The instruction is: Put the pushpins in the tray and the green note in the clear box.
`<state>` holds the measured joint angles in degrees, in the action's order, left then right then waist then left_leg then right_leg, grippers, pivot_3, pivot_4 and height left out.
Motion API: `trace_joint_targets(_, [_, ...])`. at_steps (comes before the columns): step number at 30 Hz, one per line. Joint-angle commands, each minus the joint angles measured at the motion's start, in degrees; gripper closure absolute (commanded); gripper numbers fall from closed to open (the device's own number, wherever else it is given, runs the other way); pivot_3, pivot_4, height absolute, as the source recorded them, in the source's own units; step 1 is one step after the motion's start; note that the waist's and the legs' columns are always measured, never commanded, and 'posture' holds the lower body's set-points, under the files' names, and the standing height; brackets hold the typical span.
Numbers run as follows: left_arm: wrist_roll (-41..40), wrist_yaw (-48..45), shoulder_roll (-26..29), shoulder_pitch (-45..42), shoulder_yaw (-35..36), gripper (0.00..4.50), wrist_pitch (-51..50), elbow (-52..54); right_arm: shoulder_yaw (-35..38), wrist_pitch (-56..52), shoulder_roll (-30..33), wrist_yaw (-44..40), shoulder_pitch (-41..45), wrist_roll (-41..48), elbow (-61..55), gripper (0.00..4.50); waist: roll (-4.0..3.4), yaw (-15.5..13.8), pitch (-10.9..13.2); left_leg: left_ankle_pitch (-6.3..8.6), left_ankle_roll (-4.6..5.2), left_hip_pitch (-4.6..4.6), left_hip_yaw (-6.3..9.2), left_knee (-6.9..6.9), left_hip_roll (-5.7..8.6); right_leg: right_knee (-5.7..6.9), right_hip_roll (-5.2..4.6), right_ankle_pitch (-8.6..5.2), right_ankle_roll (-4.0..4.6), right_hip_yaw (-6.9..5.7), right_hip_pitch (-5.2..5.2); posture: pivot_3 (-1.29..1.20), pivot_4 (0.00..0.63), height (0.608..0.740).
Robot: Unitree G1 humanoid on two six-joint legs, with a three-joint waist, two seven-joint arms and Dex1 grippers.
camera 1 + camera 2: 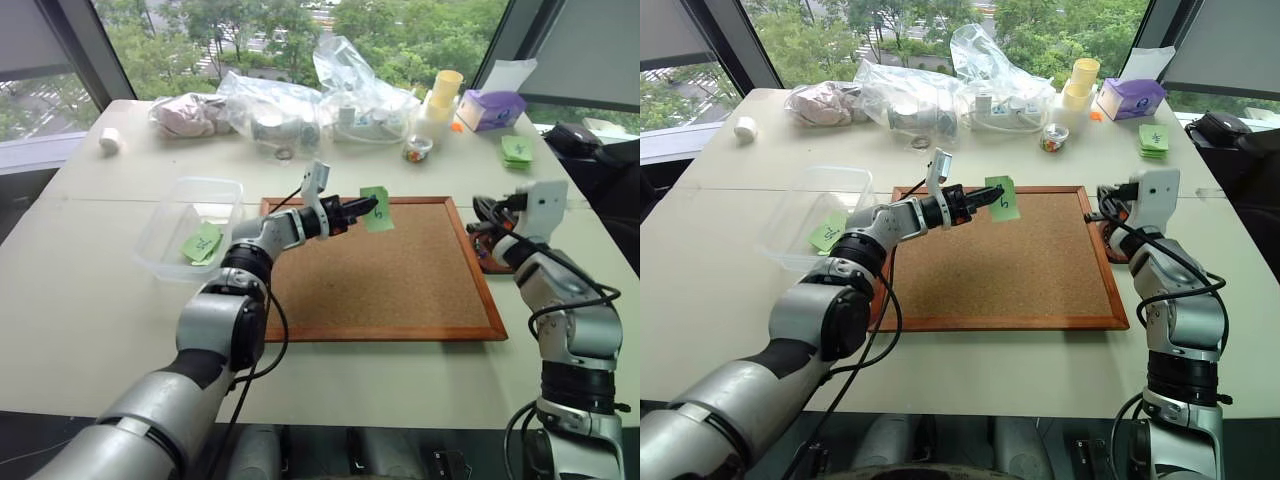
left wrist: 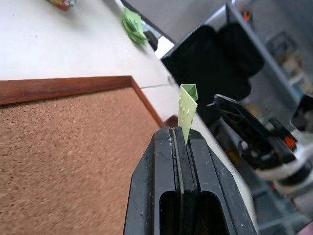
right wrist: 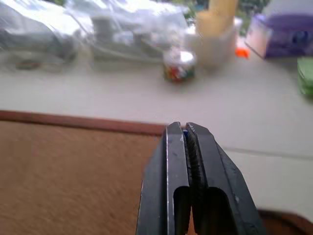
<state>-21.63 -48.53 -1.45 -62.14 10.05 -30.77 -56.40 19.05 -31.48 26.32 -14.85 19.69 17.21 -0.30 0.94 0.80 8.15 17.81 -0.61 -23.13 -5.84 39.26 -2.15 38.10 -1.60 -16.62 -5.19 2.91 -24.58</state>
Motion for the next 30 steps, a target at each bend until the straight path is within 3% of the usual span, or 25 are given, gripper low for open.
trace_joint_targets(1, [-0.15,0.4,-2.14,1.84,-2.29,4.43,-0.11,8.9,1.02,3.4,1.19,0.07,0.62,-1.34,4.55,4.5,-0.02,0.02,0.01,0.0,0.0,0.0,0.0,0.0,-0.02,0.0,0.01,0.0,0.0,0.0,0.0,0.0,0.15,0.738])
trace_joint_targets(6, [-0.05,0.98,-3.66,7.18,-6.07,4.43,-2.62,18.37,0.99,7.04,1.68,-0.97,0.99,-2.12,10.18,4.5,-0.11,0.42,-0.03,-0.03,-0.05,0.08,-0.03,-0.01,-0.07,0.04,0.09,0.0,0.0,0.07,-0.01,0.0,0.15,0.738])
trace_joint_targets(12, [-0.6,2.07,-3.24,9.46,-7.06,4.43,-4.36,21.54,1.51,7.54,1.66,-0.88,0.96,-1.65,11.17,4.5,-0.11,0.28,-0.04,-0.06,-0.1,0.12,-0.04,-0.01,-0.22,0.07,0.09,0.0,0.0,0.08,0.02,0.0,0.15,0.738])
trace_joint_targets(15, [-0.83,2.25,-3.0,9.59,-7.26,4.5,-4.63,21.78,1.8,7.54,1.31,-0.64,1.11,-1.3,11.3,3.55,-0.11,0.22,-0.04,-0.06,-0.1,0.12,-0.03,-0.01,-0.22,0.07,0.09,0.0,0.0,0.08,0.02,0.0,0.15,0.738])
trace_joint_targets(22, [-0.55,2.39,-2.68,9.34,-7.72,4.5,-4.06,21.21,2.37,8.75,0.91,0.23,1.29,-1.04,11.17,0.01,-0.12,0.2,-0.04,-0.06,-0.1,0.12,-0.04,-0.01,-0.22,0.07,0.08,0.0,0.0,0.08,0.02,0.0,0.15,0.738])
trace_joint_targets(30, [-1.24,2.57,-2.01,9.28,-6.82,4.5,-3.86,21.93,3.46,9.81,0.65,0.71,1.67,0.88,9.29,0.01,-0.12,0.21,-0.04,-0.06,-0.11,0.12,-0.04,-0.01,-0.23,0.07,0.09,0.0,0.0,0.08,0.02,0.0,0.15,0.738])
